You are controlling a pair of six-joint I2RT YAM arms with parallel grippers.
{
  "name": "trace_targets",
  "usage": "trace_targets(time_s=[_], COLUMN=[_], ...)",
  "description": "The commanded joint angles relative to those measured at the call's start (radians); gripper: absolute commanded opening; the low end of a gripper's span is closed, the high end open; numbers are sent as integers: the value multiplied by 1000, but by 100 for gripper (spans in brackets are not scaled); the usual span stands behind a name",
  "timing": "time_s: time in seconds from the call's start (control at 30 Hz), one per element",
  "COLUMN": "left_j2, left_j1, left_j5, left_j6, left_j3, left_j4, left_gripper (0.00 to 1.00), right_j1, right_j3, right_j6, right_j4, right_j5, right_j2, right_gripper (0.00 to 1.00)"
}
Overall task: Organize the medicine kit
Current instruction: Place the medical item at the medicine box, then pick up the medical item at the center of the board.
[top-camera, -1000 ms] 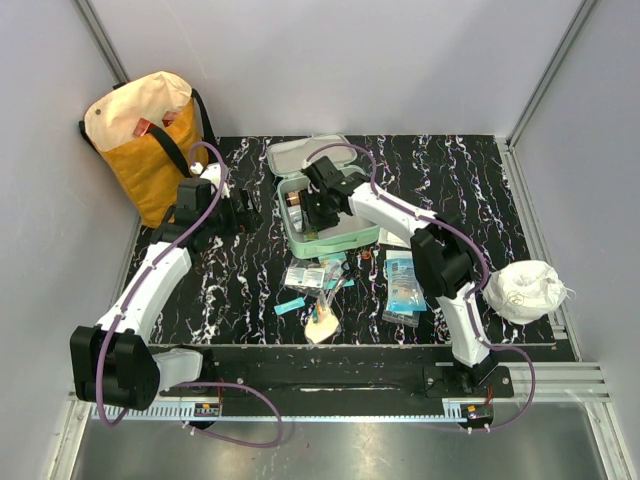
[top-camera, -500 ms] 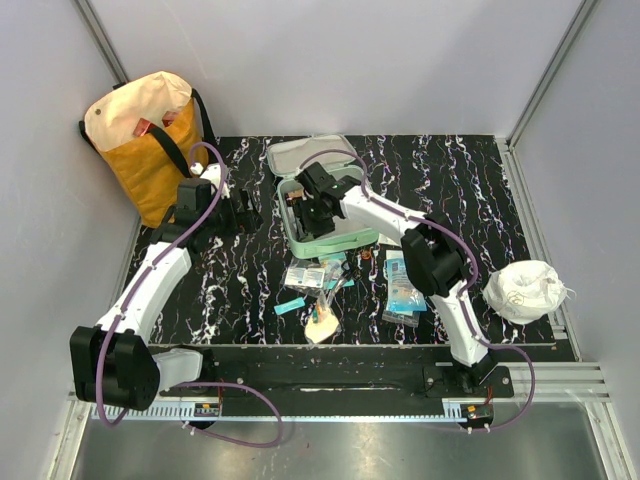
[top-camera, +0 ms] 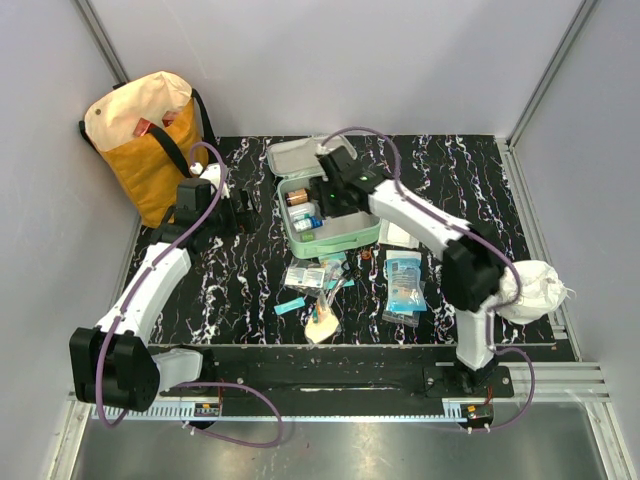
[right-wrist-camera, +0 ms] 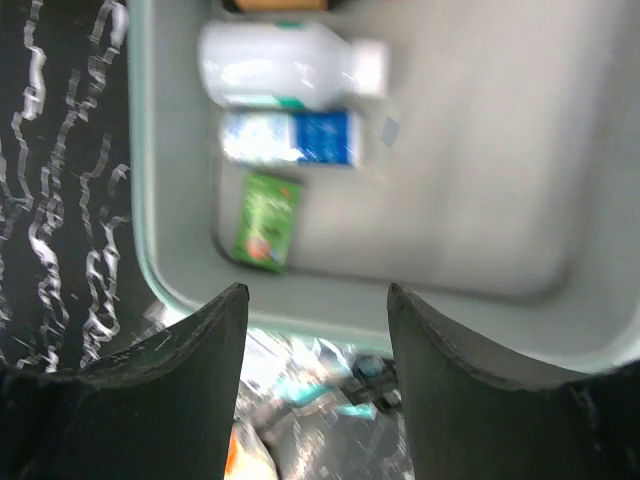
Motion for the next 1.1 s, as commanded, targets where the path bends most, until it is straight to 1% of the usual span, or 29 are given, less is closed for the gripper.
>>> trace_targets(time_s=[0.0, 0.07, 0.13, 0.23, 0.3, 0.33, 0.4, 0.57, 0.73, 0.8, 1.07], left_j2=[-31, -30, -28, -21, -18, -19, -15, -31, -39, -28, -34], left_j1=[0, 0, 2, 2, 2, 0, 2, 0, 0, 0, 0], left_j5=[-5, -6, -6, 9, 16, 18, 24, 32, 44, 52, 56], left_j6=[10, 9, 6, 5, 7, 7, 10, 27, 25, 30, 27], left_j3=[25, 23, 25, 26, 29, 28, 43, 43, 28, 32, 20], left_j4=[26, 26, 31, 34, 32, 32, 11, 23, 46, 37, 43], left_gripper=[99, 99, 99, 99, 99, 99, 99, 99, 99, 99, 99], right_j1=[-14, -14, -14, -16, -17, -20, -26, -46, -66, -79, -89], right_j3=[-265, -415, -562, -684, -698, -683, -640, -635, -632, -629, -718], right_j6=[-6, 43, 92, 137, 162, 160, 157, 146, 162, 149, 110], right_j4=[110, 161, 205, 224, 202, 184, 153, 191, 244, 259, 366], right_j5=[145, 183, 204, 207, 222, 214, 225, 237, 222, 193, 168], right_j2=[-306, -427, -499, -513, -478, -452, -401, -329, -302, -277, -278], right_gripper=[63, 63, 62, 61, 59, 57, 57, 55, 54, 50, 49])
